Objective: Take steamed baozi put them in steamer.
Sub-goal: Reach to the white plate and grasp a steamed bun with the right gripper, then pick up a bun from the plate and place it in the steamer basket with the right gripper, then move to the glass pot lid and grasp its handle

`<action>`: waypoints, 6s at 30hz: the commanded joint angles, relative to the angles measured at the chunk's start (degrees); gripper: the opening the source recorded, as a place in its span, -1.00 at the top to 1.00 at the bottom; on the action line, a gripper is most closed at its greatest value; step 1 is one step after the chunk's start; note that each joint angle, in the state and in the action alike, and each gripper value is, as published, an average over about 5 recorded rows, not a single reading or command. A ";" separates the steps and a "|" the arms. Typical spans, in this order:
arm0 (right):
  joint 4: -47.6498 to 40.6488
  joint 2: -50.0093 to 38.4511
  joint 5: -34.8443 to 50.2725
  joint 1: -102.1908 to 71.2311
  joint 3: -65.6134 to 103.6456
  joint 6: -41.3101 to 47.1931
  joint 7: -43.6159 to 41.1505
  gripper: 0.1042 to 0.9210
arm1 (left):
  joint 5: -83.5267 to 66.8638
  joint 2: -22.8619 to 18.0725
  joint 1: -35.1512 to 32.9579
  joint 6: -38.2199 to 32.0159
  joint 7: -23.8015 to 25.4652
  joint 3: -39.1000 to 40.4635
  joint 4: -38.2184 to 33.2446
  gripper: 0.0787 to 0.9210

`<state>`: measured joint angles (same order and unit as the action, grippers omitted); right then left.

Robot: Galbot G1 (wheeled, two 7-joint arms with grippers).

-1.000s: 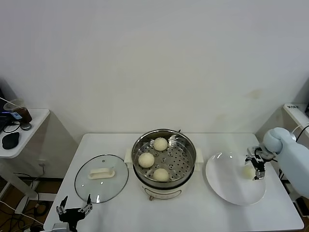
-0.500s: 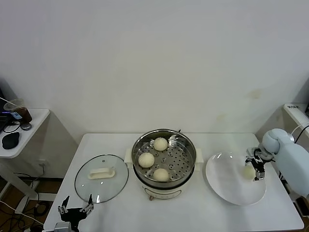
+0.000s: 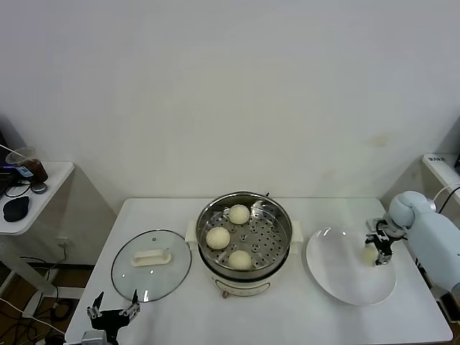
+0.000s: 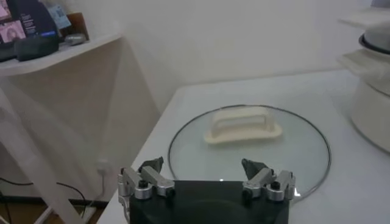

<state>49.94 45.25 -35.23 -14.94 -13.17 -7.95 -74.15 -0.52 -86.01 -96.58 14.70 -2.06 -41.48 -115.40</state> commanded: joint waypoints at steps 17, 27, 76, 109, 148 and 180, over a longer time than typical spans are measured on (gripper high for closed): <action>25.23 -5.49 43.72 39.57 -39.30 26.57 -2.78 0.13 | 0.69 0.08 1.08 -0.09 -1.02 -0.63 -0.96 -0.77; 35.33 6.47 56.62 53.86 -50.62 41.17 -1.61 0.14 | 0.19 0.32 1.59 0.18 -0.65 -0.01 -2.54 -0.77; 33.95 6.66 45.10 37.29 -43.80 43.65 9.88 -0.68 | -0.48 -0.08 1.24 0.28 0.14 0.27 -4.94 -0.77; 46.71 21.98 69.12 -56.00 62.04 12.34 72.27 -0.76 | 9.52 2.71 2.38 -11.93 -2.13 1.22 -5.53 -0.77; 46.23 27.85 60.15 -62.10 55.95 11.56 73.10 -0.76 | 77.30 16.82 20.10 -0.85 -4.26 16.96 23.72 -0.77; 45.10 29.07 57.79 -62.37 56.81 9.14 73.96 -0.76 | 74.60 14.77 33.38 4.66 -5.90 21.48 37.39 -0.77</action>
<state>95.02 74.15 22.74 -77.01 43.34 1.57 -0.26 74.24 -71.06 -67.39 18.43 -6.75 -21.43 -82.99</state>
